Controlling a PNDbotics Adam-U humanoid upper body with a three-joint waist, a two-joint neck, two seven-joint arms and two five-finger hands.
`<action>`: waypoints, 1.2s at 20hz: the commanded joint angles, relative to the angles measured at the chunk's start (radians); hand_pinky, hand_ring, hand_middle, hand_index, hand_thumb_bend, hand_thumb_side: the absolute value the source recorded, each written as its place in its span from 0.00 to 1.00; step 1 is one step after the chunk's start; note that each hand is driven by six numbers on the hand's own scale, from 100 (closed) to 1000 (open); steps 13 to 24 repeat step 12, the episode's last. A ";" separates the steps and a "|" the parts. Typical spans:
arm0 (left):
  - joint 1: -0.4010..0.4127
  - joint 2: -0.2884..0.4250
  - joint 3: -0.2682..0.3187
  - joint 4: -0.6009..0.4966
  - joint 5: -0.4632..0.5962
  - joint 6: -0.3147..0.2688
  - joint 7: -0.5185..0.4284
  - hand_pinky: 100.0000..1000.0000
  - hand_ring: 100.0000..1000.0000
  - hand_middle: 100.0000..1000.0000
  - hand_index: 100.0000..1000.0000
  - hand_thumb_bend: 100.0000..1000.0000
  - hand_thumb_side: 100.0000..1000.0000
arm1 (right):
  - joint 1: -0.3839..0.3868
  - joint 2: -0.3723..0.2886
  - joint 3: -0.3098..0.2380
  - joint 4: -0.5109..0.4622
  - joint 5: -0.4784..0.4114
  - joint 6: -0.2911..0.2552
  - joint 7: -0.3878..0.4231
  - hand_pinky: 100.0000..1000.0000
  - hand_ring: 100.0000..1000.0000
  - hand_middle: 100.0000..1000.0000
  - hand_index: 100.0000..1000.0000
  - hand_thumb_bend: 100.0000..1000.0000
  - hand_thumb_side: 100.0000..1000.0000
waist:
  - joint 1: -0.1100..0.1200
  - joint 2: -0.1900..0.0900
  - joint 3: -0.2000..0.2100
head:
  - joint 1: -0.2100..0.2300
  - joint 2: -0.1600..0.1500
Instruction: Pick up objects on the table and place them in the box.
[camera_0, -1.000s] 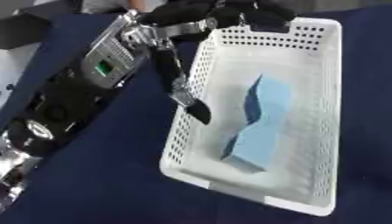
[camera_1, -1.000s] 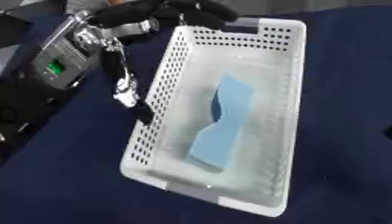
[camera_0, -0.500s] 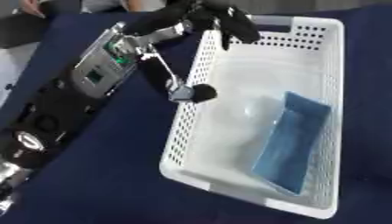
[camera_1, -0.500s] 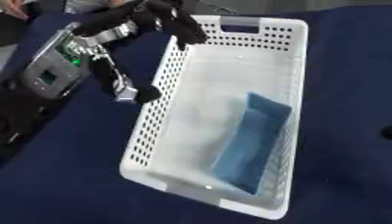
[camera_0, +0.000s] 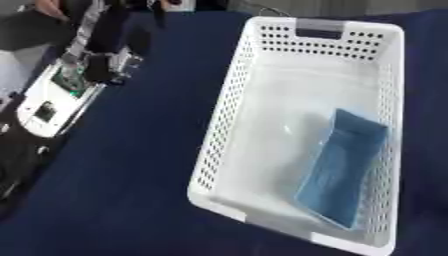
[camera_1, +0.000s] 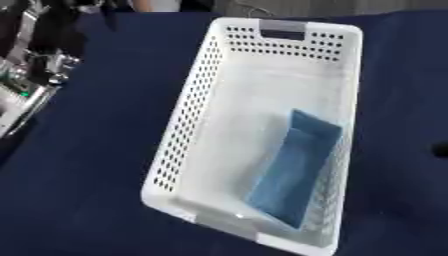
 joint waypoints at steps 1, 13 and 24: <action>0.064 -0.022 0.080 -0.053 0.025 0.017 0.032 0.26 0.61 0.58 0.77 0.00 0.69 | 0.009 -0.006 -0.015 -0.014 0.010 -0.034 0.026 0.88 0.73 0.73 1.00 0.00 0.72 | -0.001 -0.018 0.011 | -0.013 -0.007; 0.199 -0.307 0.147 -0.145 0.033 0.058 0.036 0.32 0.65 0.62 0.82 0.00 0.79 | 0.044 0.017 -0.035 -0.014 0.017 -0.028 0.026 0.88 0.73 0.73 1.00 0.00 0.72 | -0.028 -0.046 0.058 | -0.016 -0.018; 0.199 -0.307 0.147 -0.145 0.033 0.058 0.036 0.32 0.65 0.62 0.82 0.00 0.79 | 0.044 0.017 -0.035 -0.014 0.017 -0.028 0.026 0.88 0.73 0.73 1.00 0.00 0.72 | -0.028 -0.046 0.058 | -0.016 -0.018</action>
